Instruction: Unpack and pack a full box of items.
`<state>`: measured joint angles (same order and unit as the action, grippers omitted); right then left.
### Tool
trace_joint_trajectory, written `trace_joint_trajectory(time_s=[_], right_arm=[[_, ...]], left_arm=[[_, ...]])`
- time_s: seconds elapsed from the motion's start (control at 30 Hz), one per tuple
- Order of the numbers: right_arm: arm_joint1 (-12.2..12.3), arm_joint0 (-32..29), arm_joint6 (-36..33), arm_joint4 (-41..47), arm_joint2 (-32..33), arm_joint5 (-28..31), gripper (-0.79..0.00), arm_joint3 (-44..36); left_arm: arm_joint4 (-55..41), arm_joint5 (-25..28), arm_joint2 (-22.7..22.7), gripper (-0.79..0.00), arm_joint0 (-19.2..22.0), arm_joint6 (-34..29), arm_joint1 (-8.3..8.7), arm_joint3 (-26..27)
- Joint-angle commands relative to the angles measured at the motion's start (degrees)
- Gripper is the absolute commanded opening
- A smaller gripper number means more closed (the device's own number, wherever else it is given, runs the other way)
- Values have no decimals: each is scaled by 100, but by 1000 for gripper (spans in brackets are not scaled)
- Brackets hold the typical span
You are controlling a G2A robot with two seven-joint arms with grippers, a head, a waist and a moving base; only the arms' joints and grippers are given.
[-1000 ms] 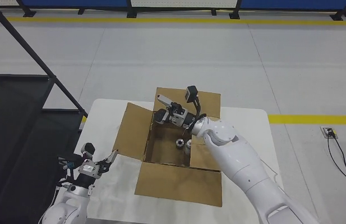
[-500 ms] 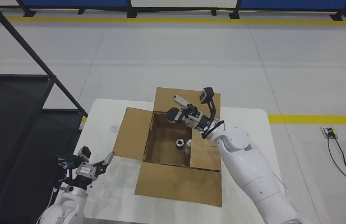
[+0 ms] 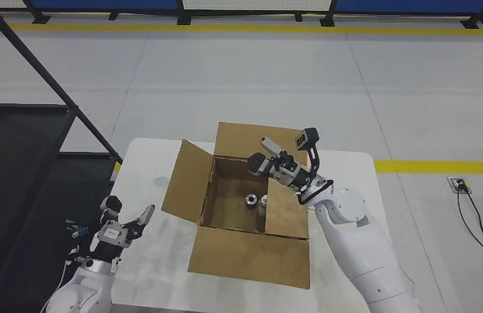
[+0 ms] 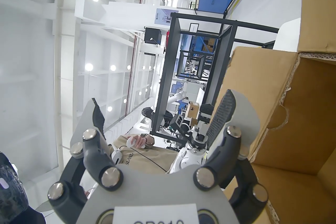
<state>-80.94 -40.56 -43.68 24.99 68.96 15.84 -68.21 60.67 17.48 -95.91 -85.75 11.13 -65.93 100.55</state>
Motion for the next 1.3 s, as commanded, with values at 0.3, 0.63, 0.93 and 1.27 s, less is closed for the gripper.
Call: trace_joint_trajectory(time_s=[0.3, 0.63, 0.93, 1.27], right_arm=[[255, -893, 103, -424, 915, 404, 0, -1025], [501, -2266, 107, -581, 2083, 1000, 0, -1906], [510, -2335, 141, -634, 2122, 987, 0, -1925], [576, -2403, 183, -913, 2280, 1232, 0, -2145]], left_arm=[[-245, 618, -43, 0, -356, -526, 26, 1966], [-1243, 436, 1761, 0, 1229, -2787, -57, 1654], [-1818, 241, 2095, 0, 1510, -3230, -101, 1443], [-3228, -881, 2385, 0, 1875, -4059, -189, 938]])
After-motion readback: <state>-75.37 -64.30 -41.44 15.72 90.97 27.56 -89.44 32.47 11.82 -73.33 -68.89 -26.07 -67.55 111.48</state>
